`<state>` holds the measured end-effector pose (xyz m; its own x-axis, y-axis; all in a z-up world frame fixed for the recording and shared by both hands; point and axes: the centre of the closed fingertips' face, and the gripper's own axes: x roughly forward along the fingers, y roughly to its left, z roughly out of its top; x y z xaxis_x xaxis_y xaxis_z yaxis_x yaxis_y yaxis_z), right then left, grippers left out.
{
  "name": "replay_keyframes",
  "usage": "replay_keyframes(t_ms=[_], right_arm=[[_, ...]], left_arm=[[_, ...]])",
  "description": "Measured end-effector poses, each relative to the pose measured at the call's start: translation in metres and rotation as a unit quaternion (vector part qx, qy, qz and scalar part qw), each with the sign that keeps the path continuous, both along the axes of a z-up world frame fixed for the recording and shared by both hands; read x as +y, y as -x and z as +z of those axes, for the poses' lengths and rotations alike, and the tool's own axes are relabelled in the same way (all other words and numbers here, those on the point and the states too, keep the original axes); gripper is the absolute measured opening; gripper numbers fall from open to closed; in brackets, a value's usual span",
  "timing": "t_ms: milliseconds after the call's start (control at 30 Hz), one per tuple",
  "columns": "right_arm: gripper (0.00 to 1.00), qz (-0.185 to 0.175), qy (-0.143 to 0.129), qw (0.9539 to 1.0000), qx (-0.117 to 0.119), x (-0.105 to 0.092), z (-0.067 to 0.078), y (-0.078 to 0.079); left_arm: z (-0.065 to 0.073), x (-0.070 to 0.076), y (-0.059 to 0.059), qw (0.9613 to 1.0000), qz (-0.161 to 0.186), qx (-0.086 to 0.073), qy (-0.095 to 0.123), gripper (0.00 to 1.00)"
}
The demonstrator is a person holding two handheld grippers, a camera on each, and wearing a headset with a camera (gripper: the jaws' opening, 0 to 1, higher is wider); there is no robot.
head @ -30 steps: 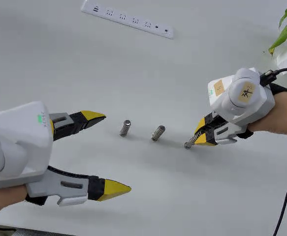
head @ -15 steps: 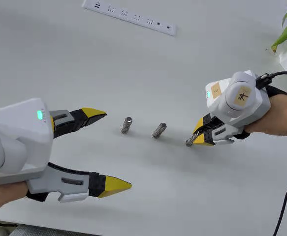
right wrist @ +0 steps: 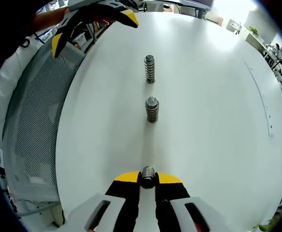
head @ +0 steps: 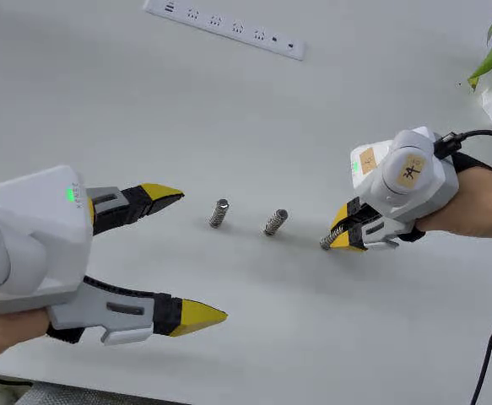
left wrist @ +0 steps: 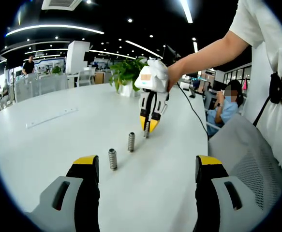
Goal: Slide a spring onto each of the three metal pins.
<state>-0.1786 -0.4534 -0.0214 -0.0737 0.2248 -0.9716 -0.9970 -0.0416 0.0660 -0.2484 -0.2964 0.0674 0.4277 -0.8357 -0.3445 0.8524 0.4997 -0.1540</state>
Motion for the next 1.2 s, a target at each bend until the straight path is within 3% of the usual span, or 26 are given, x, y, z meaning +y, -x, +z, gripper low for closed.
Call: replay_keyframes(t_ms=[267,600,767,933,1067,1167,1200], right_arm=[[0.13,-0.011,-0.007,0.9999,0.0,0.002,0.003,0.0],[0.2,-0.043,-0.034,0.9985,-0.006,0.0,0.019,-0.001],[0.26,-0.072,-0.057,0.9957,-0.012,-0.001,0.032,0.002],[0.33,-0.118,-0.099,0.9877,-0.03,-0.006,0.049,0.005],[0.4,-0.16,-0.133,0.9773,-0.042,-0.021,0.055,0.002],[0.46,-0.171,-0.147,0.9729,-0.052,-0.028,0.061,0.013],[0.48,-0.178,-0.158,0.9695,-0.058,-0.029,0.064,0.018]], left_arm=[[0.0,0.002,0.001,1.0,0.001,0.0,-0.003,0.81],[0.003,0.004,0.001,0.9999,-0.002,-0.005,-0.011,0.82],[0.003,0.006,0.002,0.9998,-0.003,-0.008,-0.018,0.84],[0.002,0.012,0.001,0.9995,-0.001,-0.013,-0.03,0.87],[0.001,0.017,0.0,0.9992,0.004,-0.017,-0.036,0.91],[0.005,0.021,-0.004,0.9993,0.016,-0.015,-0.029,0.95],[0.005,0.022,-0.004,0.9992,0.018,-0.018,-0.032,0.96]])
